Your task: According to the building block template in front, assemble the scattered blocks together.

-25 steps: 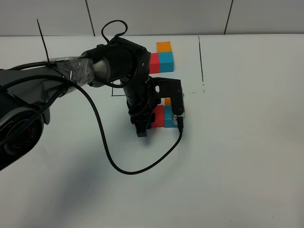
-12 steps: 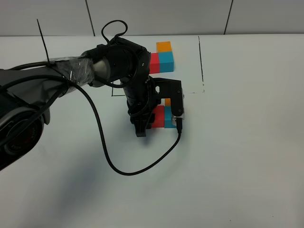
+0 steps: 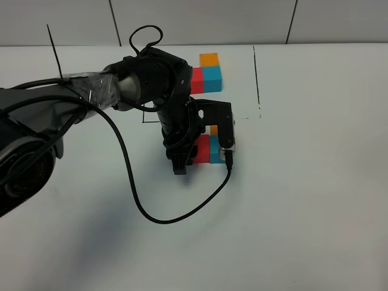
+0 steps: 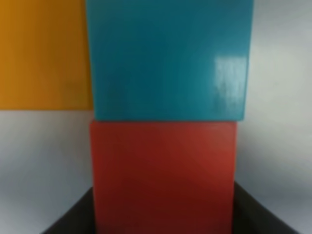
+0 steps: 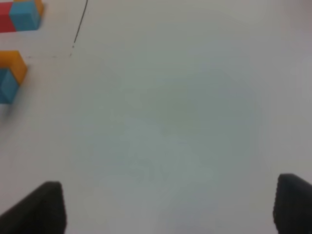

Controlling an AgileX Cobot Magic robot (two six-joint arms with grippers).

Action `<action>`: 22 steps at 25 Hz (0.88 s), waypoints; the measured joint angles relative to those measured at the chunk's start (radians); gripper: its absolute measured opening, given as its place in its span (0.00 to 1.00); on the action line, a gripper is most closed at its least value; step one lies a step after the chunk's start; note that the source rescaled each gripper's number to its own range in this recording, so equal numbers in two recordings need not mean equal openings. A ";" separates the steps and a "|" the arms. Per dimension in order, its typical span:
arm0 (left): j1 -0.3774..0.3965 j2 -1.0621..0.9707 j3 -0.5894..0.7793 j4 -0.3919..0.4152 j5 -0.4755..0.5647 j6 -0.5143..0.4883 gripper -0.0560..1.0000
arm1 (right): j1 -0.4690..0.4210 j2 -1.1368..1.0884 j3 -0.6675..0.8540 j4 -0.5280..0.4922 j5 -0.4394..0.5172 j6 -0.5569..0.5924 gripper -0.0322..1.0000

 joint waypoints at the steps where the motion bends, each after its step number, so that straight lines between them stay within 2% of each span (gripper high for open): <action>1: 0.000 -0.006 0.000 0.000 -0.001 0.000 0.34 | 0.000 0.000 0.000 0.000 0.000 0.000 0.74; 3: 0.000 -0.020 0.000 0.001 -0.001 0.000 0.60 | 0.000 0.000 0.000 0.000 0.000 0.000 0.74; 5: 0.000 -0.036 0.000 0.012 0.000 0.000 0.82 | 0.000 0.000 0.000 0.000 0.000 0.000 0.74; 7: 0.000 -0.057 0.000 0.033 0.004 0.000 0.96 | 0.000 0.000 0.000 0.000 0.000 0.000 0.74; 10: 0.000 -0.101 0.000 0.069 0.019 -0.011 1.00 | 0.000 0.000 0.000 0.000 0.000 0.000 0.74; 14: 0.020 -0.165 0.000 0.172 0.023 -0.100 1.00 | 0.000 0.000 0.000 0.000 0.000 0.000 0.74; 17: 0.085 -0.201 0.000 0.235 0.028 -0.194 1.00 | 0.000 0.000 0.000 0.000 0.000 0.000 0.74; 22: 0.225 -0.235 0.000 0.231 0.092 -0.268 0.99 | 0.000 0.000 0.000 0.000 0.000 0.000 0.74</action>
